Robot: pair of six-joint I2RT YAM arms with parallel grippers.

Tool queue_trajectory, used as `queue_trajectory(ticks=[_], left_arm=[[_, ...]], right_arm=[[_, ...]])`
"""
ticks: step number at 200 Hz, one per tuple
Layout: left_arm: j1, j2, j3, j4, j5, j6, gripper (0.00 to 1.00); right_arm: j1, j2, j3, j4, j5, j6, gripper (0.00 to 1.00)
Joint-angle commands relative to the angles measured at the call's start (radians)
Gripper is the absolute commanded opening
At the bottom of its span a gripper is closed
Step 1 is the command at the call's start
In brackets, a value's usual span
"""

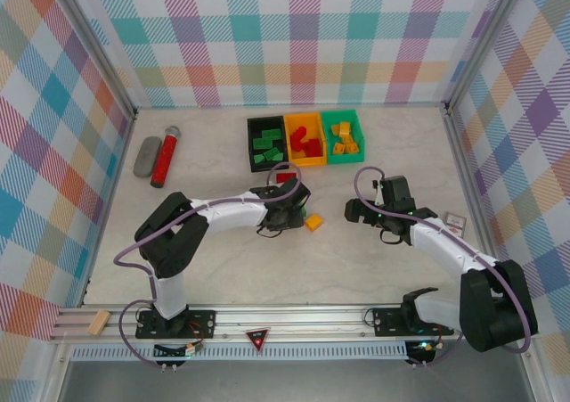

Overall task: Sort the legos into containers by color
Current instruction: Pick up the lego from the center of the table, then place the lego in the container.

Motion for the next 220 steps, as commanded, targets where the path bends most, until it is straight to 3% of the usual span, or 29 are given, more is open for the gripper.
queue_trajectory(ticks=[1,14,41,72,81,147,188,220], left_arm=[[0.009,-0.035,-0.032,-0.003,-0.007,0.004,0.48],[0.008,-0.035,-0.030,-0.016,-0.015,0.008,0.47],[0.008,-0.039,-0.033,-0.026,-0.019,0.011,0.26],[0.008,-0.056,-0.031,-0.034,-0.025,0.018,0.24],[0.007,-0.063,-0.022,-0.050,-0.032,0.027,0.19],[0.008,-0.112,0.083,-0.143,-0.097,0.099,0.18],[0.021,-0.022,0.333,-0.263,-0.124,0.209,0.18],[0.078,0.108,0.564,-0.325,-0.089,0.257,0.18]], right_arm=[[-0.002,0.010,-0.005,0.008,-0.016,0.013,0.99],[-0.003,0.012,-0.004,0.008,-0.018,0.012,0.99],[-0.003,0.010,-0.004,0.009,-0.016,0.012,0.99],[-0.003,0.014,-0.004,0.010,-0.016,0.013,0.99],[-0.004,0.017,-0.004,0.008,-0.016,0.013,0.99],[-0.004,0.028,0.002,0.008,-0.020,0.011,0.99],[-0.003,0.000,-0.012,0.014,-0.016,0.013,0.99],[-0.003,-0.007,-0.014,0.014,-0.018,0.012,0.99]])
